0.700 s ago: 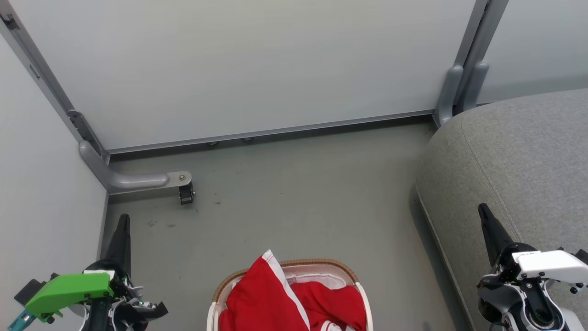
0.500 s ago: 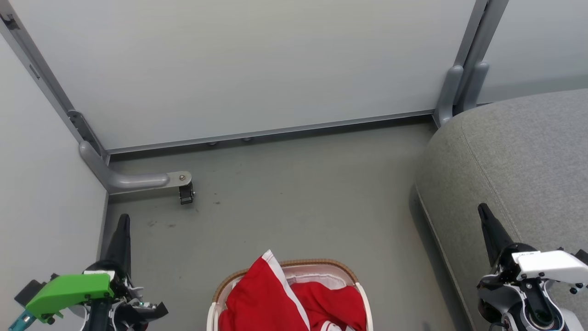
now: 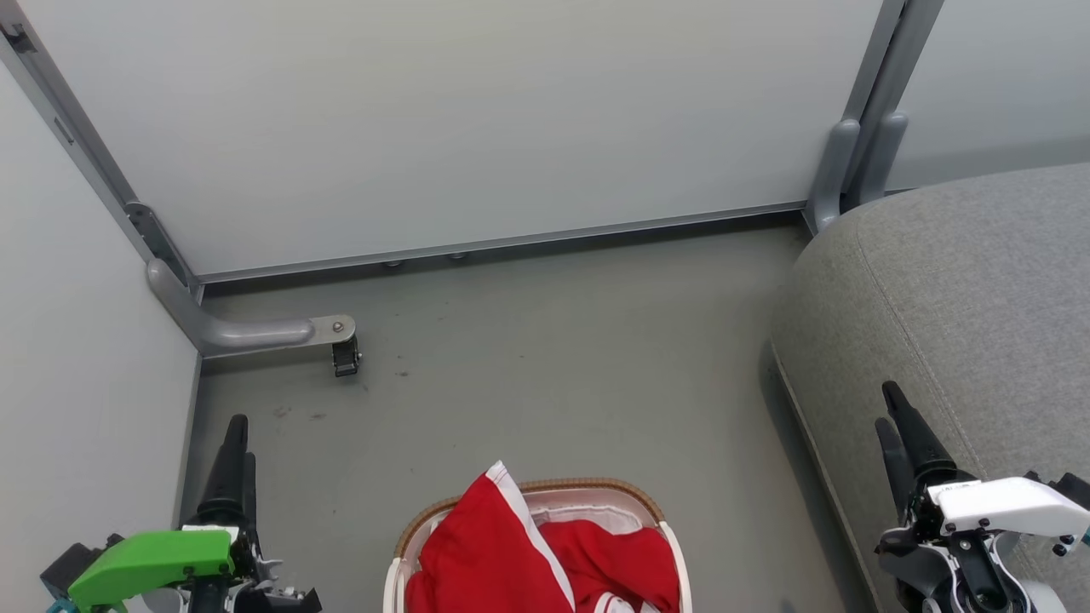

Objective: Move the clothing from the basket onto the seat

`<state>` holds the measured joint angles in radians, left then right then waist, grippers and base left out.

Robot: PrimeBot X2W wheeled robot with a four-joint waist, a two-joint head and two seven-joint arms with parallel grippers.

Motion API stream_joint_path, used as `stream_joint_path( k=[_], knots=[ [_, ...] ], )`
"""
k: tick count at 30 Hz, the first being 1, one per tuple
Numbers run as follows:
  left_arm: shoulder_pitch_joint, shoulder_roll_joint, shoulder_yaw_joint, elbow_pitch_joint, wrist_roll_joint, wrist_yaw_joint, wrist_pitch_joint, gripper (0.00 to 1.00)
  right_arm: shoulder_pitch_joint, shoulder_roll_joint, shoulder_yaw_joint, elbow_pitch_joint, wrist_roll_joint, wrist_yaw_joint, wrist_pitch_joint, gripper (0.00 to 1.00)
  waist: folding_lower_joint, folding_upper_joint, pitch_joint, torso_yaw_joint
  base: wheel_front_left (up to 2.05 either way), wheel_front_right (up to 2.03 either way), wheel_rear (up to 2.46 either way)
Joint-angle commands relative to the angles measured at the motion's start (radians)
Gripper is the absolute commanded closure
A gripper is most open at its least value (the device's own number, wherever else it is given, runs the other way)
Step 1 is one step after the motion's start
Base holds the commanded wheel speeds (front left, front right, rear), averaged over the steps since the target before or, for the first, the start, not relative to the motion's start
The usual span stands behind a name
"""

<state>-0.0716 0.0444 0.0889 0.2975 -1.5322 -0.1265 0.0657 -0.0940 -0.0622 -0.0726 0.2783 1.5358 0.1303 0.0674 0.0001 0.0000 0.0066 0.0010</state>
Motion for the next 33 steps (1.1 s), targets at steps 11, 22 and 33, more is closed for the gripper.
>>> stream_joint_path(
  k=[11, 22, 33],
  knots=[
    [-0.035, 0.023, -0.031, -0.019, 0.314, -0.002, -0.057, 0.0, -0.052, -0.037, 0.044, -0.02, -0.26, 0.0, -0.058, 0.0, -0.0001, 0.0, 0.004, 0.002, 0.0, 0.0, 0.0],
    [-0.036, 0.031, -0.046, -0.02, 0.538, 0.004, -0.1, 0.0, -0.065, -0.047, 0.067, -0.003, -0.46, 0.0, -0.101, 0.0, -0.0001, 0.0, 0.006, 0.005, 0.0, 0.0, 0.0],
    [-0.025, 0.047, -0.088, -0.012, 0.741, 0.024, -0.142, 0.0, -0.079, -0.066, 0.102, 0.034, -0.668, 0.0, -0.143, 0.0, -0.0001, 0.0, 0.005, 0.008, 0.0, 0.0, 0.0]
  ],
)
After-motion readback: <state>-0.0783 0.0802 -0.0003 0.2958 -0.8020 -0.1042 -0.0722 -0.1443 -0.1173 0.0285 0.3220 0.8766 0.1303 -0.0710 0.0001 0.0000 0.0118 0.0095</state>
